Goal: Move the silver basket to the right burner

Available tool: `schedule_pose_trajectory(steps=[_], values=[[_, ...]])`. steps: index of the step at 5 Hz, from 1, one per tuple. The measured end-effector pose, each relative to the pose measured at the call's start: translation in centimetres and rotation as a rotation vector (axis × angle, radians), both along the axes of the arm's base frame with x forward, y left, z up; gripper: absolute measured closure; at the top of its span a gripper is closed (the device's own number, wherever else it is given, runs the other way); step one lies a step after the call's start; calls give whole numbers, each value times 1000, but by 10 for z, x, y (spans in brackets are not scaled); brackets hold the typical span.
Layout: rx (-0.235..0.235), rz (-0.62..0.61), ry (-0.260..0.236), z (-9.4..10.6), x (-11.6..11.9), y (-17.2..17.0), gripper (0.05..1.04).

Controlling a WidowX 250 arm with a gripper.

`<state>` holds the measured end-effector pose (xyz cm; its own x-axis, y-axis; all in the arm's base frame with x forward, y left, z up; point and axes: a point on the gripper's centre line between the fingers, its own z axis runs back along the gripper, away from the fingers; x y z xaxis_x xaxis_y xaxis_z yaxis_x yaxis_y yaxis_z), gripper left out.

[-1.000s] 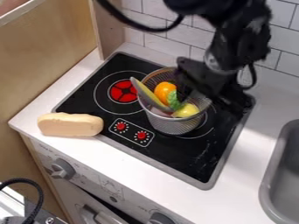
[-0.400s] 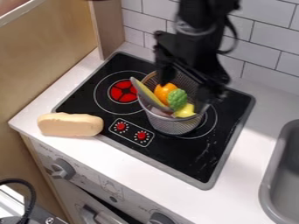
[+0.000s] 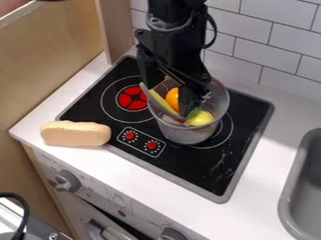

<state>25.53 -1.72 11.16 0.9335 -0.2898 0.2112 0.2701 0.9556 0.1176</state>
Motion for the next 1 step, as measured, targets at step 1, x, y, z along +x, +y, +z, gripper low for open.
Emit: schedule_pose_trajectory(steps=[1], values=[[-12, -30, 2, -2, 0, 16, 87]])
